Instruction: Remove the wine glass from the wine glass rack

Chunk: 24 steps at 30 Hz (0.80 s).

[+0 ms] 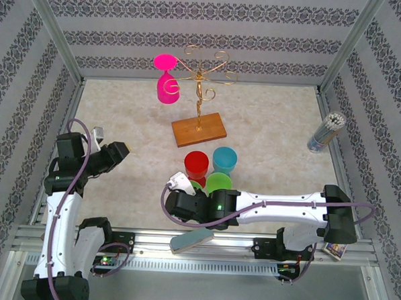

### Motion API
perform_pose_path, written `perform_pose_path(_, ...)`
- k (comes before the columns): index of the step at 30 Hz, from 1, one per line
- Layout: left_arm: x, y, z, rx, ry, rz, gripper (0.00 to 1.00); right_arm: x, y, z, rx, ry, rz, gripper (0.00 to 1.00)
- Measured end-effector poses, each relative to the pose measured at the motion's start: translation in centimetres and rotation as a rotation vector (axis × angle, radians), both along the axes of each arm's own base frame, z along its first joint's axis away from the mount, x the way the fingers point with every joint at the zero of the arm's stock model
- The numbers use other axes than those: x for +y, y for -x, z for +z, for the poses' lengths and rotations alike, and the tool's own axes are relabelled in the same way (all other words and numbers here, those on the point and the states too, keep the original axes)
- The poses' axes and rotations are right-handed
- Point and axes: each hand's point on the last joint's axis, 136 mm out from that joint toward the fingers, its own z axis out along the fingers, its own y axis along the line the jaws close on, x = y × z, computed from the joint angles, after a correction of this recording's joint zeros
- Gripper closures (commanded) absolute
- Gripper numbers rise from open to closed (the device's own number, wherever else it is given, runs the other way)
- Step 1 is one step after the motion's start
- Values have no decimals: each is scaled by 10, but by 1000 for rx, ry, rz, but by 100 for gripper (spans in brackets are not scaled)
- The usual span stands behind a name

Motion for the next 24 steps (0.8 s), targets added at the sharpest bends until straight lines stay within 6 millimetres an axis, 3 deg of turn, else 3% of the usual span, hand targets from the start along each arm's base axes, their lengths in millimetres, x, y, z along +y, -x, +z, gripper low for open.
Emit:
perform_pose_path(9,0,0,0,-4,-5,-4,60,-2,-6,9,-44,9,-3,56)
perform_pose_path(17,0,0,3,-6,-10,-7,57,-3,-14,55,-100,-79,6,52)
perform_pose_path(24,2,-9,27,-44,-23,-14,55,-28,-41,101,-112,-216,-54,52)
